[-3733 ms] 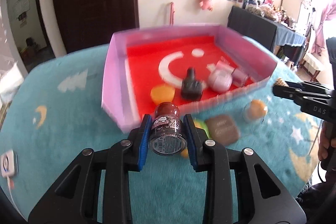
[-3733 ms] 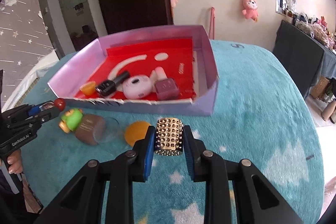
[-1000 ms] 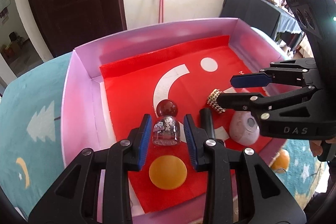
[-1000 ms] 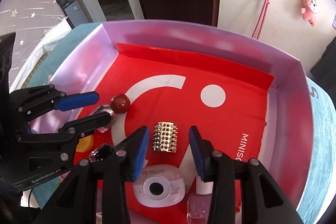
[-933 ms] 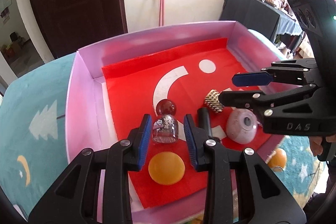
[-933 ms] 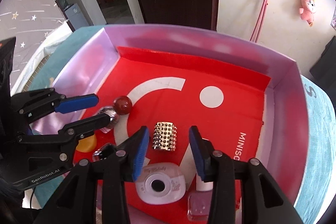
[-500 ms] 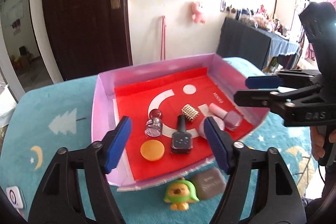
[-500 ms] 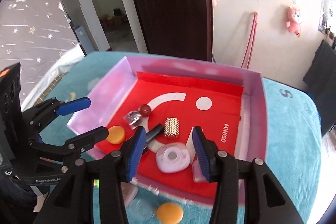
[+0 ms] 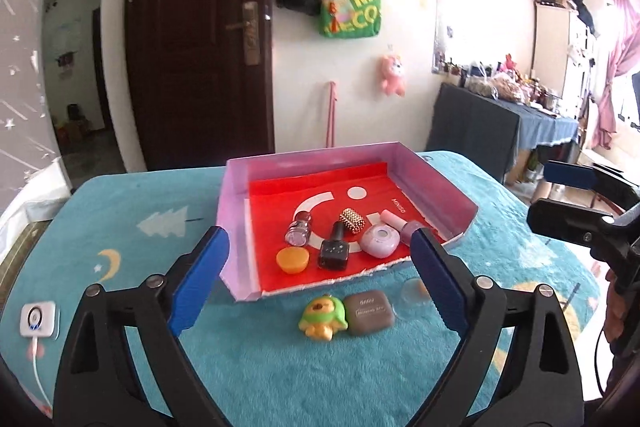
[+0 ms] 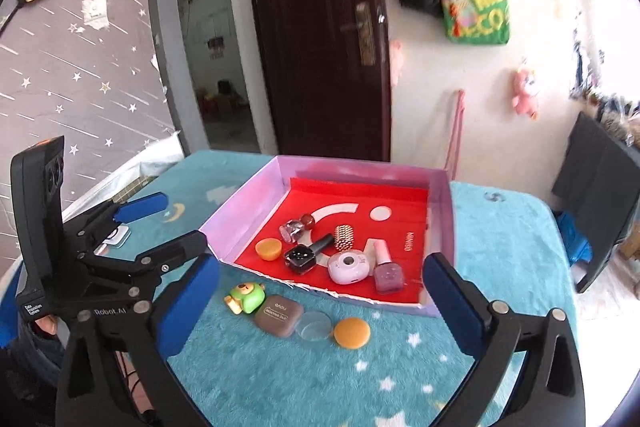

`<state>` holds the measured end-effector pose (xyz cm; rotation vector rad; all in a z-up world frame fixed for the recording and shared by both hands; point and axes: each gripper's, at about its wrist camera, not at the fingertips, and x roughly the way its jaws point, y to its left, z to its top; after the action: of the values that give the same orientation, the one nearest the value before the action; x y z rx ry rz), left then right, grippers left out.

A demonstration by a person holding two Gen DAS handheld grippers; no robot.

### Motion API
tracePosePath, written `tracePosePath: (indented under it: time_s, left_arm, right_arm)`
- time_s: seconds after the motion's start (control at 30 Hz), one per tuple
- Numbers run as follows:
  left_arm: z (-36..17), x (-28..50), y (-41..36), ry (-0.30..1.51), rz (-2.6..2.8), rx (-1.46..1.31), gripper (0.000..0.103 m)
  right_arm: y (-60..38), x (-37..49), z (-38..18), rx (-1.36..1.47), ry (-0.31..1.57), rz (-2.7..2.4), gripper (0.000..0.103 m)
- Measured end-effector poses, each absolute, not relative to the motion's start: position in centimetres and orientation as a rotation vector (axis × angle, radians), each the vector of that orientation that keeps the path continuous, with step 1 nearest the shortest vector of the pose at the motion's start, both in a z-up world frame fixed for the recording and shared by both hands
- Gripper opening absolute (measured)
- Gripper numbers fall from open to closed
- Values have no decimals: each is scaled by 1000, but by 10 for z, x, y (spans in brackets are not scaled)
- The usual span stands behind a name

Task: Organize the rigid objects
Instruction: 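Lift both tools out of the box back over the remaining items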

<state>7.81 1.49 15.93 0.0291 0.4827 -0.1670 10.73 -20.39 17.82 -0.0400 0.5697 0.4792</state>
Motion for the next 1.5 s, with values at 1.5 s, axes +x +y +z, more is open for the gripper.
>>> tracePosePath:
  time_s: [1.5]
  left_arm:
    - [42, 44, 2, 636, -99, 6, 97]
  right_arm:
    - [-230, 57, 34, -7, 668, 230, 103]
